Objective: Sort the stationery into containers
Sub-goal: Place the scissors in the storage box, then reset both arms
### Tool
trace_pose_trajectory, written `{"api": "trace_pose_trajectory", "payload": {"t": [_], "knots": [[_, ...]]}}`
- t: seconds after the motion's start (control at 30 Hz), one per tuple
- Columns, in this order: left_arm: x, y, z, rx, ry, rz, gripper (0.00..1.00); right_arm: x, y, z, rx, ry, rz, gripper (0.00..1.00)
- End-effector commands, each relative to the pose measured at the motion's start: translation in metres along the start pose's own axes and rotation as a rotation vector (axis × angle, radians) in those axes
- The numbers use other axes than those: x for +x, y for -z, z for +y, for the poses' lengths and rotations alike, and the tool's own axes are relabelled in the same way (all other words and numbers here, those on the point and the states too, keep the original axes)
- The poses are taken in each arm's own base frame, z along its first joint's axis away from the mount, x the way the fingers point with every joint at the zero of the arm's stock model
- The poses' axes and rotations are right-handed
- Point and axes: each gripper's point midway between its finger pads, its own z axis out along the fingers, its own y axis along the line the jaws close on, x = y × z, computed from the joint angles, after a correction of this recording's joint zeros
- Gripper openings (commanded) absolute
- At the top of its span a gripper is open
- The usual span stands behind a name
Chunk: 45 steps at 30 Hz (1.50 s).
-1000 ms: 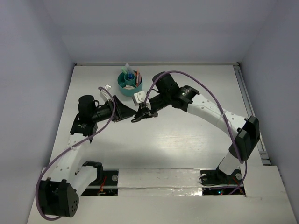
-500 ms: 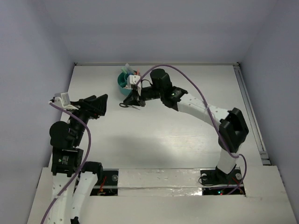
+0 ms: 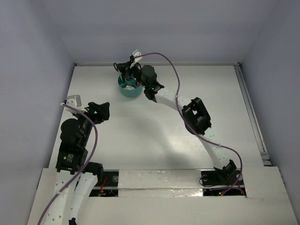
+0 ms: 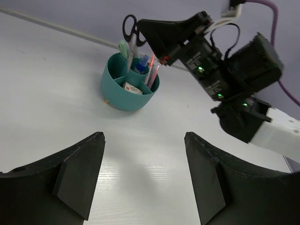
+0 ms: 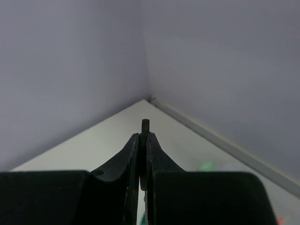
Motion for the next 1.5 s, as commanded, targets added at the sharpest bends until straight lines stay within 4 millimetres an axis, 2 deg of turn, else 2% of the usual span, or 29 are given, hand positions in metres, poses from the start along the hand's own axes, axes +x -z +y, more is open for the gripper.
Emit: {"api": "trace_pose_trajectory", "payload": {"t": [0.0, 0.13, 0.2, 0.3, 0.33, 0.6, 0.7, 0.77, 0.8, 0.9, 0.93, 1.0, 1.03, 1.13, 1.17, 1.27, 1.3, 1.33, 1.47], "knots": [[-0.016, 0.000, -0.008, 0.024, -0.034, -0.056, 0.66, -0.054, -0.021, -0.026, 0.157, -0.023, -0.251, 0.00], [-0.017, 0.000, -0.010, 0.032, -0.032, -0.055, 0.66, -0.046, -0.032, -0.038, 0.202, -0.009, -0.281, 0.00], [-0.014, -0.001, -0.012, 0.036, -0.034, -0.045, 0.66, -0.031, -0.035, -0.042, 0.214, 0.003, -0.264, 0.00], [-0.014, -0.001, -0.013, 0.046, -0.036, -0.042, 0.66, -0.027, -0.033, -0.044, 0.222, 0.008, -0.267, 0.00], [-0.015, 0.000, -0.014, 0.048, -0.036, -0.046, 0.66, -0.018, -0.031, -0.044, 0.224, 0.008, -0.247, 0.00], [-0.012, -0.003, -0.012, 0.037, -0.036, -0.034, 0.66, 0.008, -0.024, -0.043, 0.214, -0.002, -0.208, 0.00], [-0.011, -0.004, -0.013, 0.044, -0.035, -0.027, 0.66, 0.014, -0.021, -0.042, 0.208, -0.011, -0.198, 0.07], [-0.011, -0.004, -0.013, 0.046, -0.036, -0.027, 0.67, 0.014, -0.018, -0.042, 0.212, -0.022, -0.201, 0.20], [-0.011, -0.004, -0.013, 0.045, -0.036, -0.029, 0.66, 0.009, -0.017, -0.040, 0.207, -0.024, -0.213, 0.31], [-0.009, -0.006, -0.013, 0.044, -0.037, -0.017, 0.66, -0.004, -0.018, -0.034, 0.176, -0.022, -0.224, 0.46], [-0.008, -0.006, -0.013, 0.046, -0.038, -0.017, 0.67, -0.015, -0.018, -0.031, 0.163, -0.025, -0.235, 0.52], [-0.011, -0.004, -0.014, 0.048, -0.038, -0.026, 0.67, -0.029, -0.017, -0.025, 0.139, -0.031, -0.256, 0.57], [-0.011, -0.005, -0.014, 0.047, -0.038, -0.026, 0.67, -0.045, -0.016, -0.023, 0.134, -0.029, -0.278, 0.63], [-0.011, -0.005, -0.012, 0.044, -0.038, -0.024, 0.67, -0.061, -0.011, -0.013, 0.093, -0.017, -0.300, 0.72], [-0.011, -0.004, -0.012, 0.046, -0.038, -0.028, 0.67, -0.075, -0.005, -0.009, 0.082, -0.014, -0.319, 0.74], [-0.014, -0.004, -0.010, 0.037, -0.036, -0.038, 0.69, -0.094, 0.003, -0.003, 0.066, -0.002, -0.337, 0.81], [-0.012, -0.006, -0.011, 0.040, -0.036, -0.030, 0.69, -0.108, 0.008, 0.001, 0.051, 0.010, -0.345, 0.82], [-0.012, -0.006, -0.010, 0.041, -0.036, -0.028, 0.69, -0.113, 0.011, 0.004, 0.043, 0.011, -0.347, 0.83], [-0.013, -0.007, -0.008, 0.039, -0.036, -0.032, 0.73, -0.139, 0.038, 0.016, 0.017, 0.016, -0.354, 0.83]]}}
